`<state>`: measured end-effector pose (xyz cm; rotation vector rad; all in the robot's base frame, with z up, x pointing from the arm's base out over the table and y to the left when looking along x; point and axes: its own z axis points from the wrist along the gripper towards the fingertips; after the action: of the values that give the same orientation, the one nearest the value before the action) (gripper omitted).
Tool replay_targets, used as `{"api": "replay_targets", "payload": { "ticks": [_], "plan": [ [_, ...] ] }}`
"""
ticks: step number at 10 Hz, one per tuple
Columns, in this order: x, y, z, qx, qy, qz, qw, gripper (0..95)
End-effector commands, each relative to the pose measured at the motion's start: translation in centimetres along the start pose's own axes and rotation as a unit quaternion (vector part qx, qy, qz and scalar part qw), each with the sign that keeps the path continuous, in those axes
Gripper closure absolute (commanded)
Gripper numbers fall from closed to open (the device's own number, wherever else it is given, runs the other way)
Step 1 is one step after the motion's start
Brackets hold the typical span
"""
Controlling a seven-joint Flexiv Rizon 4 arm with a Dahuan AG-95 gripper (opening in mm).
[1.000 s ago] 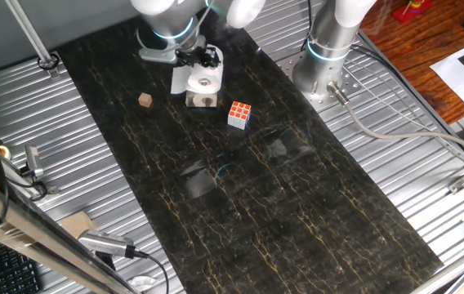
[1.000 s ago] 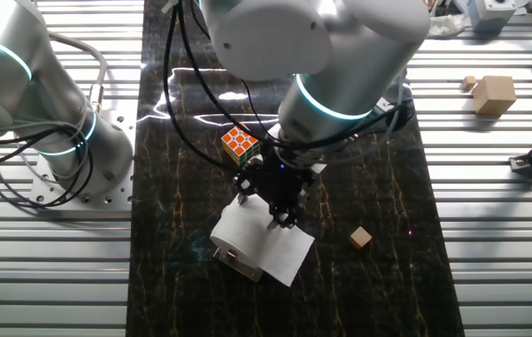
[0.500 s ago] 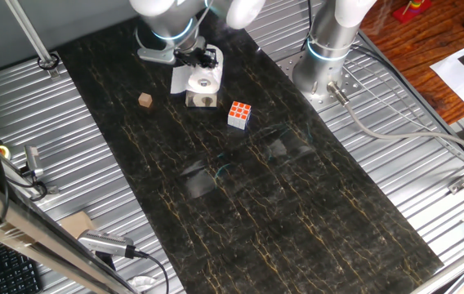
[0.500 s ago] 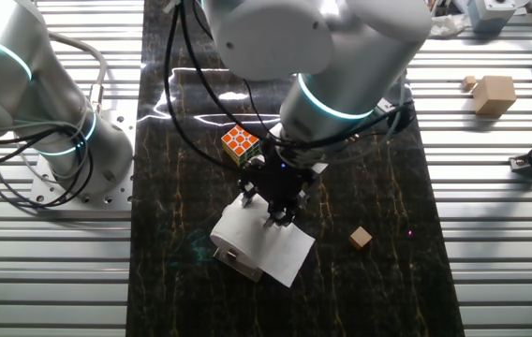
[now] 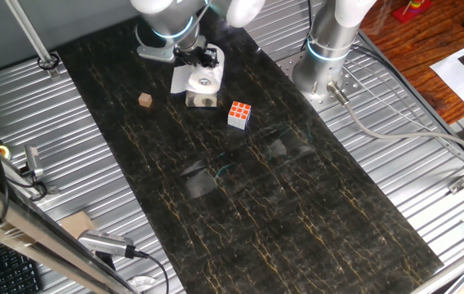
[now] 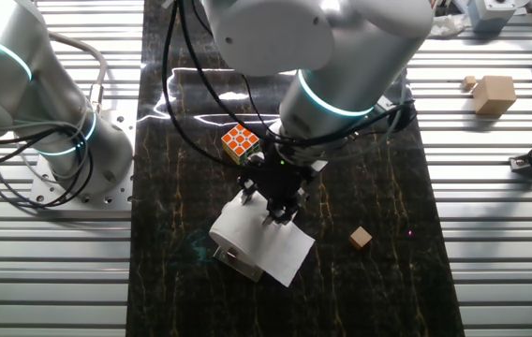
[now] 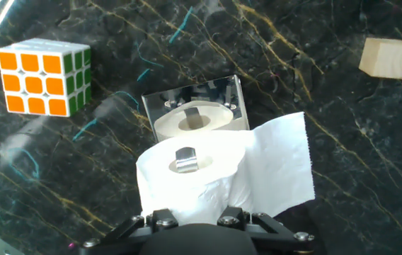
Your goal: Take the roll of paper down from the shelf
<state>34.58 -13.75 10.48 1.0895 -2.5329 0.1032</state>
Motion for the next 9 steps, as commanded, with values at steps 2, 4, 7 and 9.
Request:
{"api": "replay_targets", "payload": {
  "ticks": [2, 4, 7, 9],
  "plan": [
    [-1.0, 0.1, -0.4, -0.006, -0.010, 0.007, 0.9999, 95.0],
    [-1.7, 0.0, -0.8, -0.005, -0.016, 0.015, 0.9997, 95.0],
    [-3.1, -0.3, -1.8, -0.012, -0.027, 0.025, 0.9993, 95.0],
    [-4.4, -0.4, -2.4, -0.014, -0.030, 0.034, 0.9989, 95.0]
  ]
}}
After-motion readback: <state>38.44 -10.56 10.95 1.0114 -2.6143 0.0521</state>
